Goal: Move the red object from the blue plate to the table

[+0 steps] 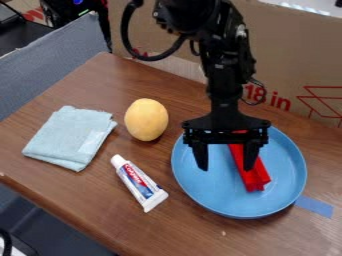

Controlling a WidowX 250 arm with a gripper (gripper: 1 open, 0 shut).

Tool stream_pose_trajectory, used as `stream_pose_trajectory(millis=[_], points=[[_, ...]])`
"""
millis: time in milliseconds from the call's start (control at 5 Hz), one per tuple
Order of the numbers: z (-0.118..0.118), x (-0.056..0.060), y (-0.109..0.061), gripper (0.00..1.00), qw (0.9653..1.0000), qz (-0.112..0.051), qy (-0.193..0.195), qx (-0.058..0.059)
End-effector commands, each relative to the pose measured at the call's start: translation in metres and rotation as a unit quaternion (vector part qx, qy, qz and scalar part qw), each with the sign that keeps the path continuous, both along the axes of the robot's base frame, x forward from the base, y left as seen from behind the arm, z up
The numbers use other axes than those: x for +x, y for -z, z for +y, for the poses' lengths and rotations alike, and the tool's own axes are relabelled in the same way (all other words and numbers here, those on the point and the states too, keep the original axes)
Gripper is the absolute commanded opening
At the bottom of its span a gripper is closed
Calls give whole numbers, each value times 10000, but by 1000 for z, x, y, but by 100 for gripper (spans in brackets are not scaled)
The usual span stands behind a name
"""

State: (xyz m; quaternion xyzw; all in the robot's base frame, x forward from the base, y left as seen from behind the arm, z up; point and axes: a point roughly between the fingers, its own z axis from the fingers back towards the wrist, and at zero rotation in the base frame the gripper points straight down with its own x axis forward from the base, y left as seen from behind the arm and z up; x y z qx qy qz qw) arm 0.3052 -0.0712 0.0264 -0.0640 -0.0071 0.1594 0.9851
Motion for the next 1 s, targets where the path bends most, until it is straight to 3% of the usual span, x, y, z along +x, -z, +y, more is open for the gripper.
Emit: stream_pose_trajectory(millis=[0,200,400,600,800], points=[[-5,21,-28,100,9990,-382,118,-211],[-9,20,-22,100,9981,-532,178,-256],[-23,15,-15,100,9976,-506,319,-352],[-35,16,-17,100,9955,-519,590,-521],[-45,12,-13,100,9955,-508,645,-477]])
